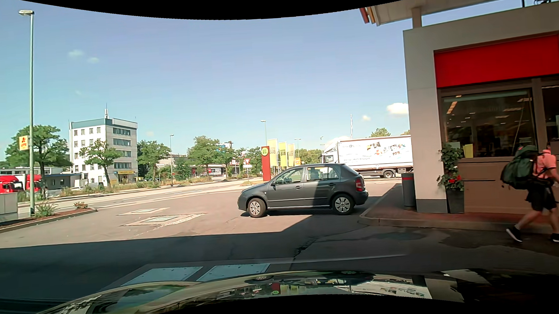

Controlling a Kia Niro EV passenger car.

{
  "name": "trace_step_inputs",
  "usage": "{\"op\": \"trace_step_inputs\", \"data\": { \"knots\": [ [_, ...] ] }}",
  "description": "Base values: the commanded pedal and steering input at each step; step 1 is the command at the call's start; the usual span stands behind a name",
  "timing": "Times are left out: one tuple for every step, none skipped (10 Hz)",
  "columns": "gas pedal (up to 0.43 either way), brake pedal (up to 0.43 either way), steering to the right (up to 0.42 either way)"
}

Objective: Follow the waypoints while adhering to traffic rules and regulations

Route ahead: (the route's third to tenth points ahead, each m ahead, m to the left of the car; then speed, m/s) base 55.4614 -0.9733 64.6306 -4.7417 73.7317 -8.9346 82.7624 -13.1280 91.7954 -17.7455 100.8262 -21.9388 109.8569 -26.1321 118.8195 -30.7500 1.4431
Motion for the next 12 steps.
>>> {"op": "trace_step_inputs", "data": {
  "knots": [
    [0.039, 0.000, -0.572],
    [0.039, 0.000, -0.571],
    [0.039, 0.000, -0.571],
    [0.039, 0.000, -0.571],
    [0.039, 0.000, -0.569],
    [0.039, 0.000, -0.562],
    [0.039, 0.000, -0.549],
    [0.039, 0.000, -0.535],
    [0.039, 0.000, -0.519],
    [0.039, 0.000, -0.504],
    [0.039, 0.000, -0.483],
    [0.039, 0.000, -0.458]
  ]
}}
